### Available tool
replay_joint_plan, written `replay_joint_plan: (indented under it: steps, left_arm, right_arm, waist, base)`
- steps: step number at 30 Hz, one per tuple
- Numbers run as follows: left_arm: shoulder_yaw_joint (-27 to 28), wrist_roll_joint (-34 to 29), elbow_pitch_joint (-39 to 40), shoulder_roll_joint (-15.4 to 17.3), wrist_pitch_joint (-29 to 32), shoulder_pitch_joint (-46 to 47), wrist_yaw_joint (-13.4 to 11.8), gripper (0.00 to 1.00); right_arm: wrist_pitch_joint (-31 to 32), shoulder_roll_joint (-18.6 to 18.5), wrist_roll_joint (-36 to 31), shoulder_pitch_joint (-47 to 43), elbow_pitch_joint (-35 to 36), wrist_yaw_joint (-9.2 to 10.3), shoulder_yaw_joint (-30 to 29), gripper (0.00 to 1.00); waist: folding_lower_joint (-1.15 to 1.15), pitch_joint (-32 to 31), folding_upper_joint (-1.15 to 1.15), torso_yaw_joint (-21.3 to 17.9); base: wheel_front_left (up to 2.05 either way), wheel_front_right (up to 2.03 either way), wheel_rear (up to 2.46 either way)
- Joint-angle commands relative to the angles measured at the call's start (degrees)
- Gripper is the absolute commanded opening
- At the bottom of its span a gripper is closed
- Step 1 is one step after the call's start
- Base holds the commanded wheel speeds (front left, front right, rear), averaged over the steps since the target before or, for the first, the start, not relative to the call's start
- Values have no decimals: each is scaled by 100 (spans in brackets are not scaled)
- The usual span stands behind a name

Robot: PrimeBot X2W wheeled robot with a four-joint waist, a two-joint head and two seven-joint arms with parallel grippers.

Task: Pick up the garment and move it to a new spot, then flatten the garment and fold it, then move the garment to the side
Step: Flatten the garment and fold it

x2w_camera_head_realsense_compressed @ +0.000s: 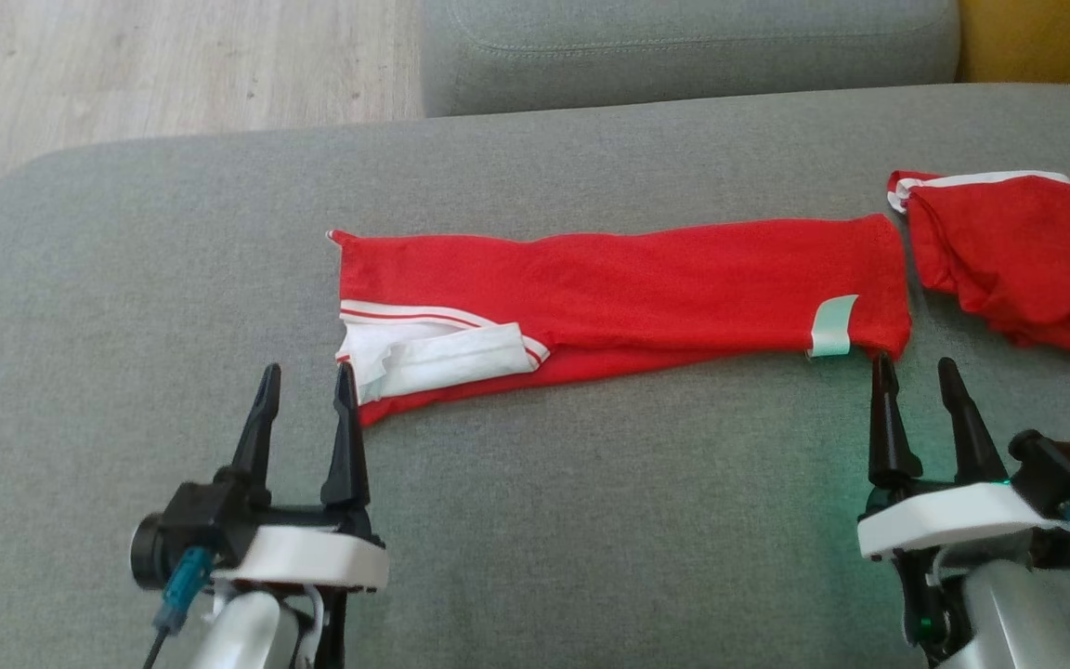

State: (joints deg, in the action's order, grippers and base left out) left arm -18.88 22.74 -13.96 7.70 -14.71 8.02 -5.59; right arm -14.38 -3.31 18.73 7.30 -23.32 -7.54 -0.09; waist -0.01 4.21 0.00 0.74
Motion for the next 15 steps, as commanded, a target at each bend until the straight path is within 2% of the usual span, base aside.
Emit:
replay_joint_plan:
  steps: [1, 8, 15]
  left_arm:
    - [386, -155, 156, -53, -29, 146, 104, 100]
    - [676, -523, 132, -247, -29, 213, 422, 100]
    - [824, -790, 86, -377, -29, 372, 675, 100]
  right_arm:
    - [-61, 35, -98, 149, 291, 5, 145, 100]
    - [-62, 41, -89, 249, 380, 5, 202, 100]
    - [155, 42, -522, 775, 62, 5, -323, 100]
  waist:
    - [1, 29, 0, -9]
    - [1, 145, 0, 23]
    - [1, 480, 0, 99]
  base:
    - [0, 0, 0]
    - [0, 0, 0]
    - [0, 0, 0]
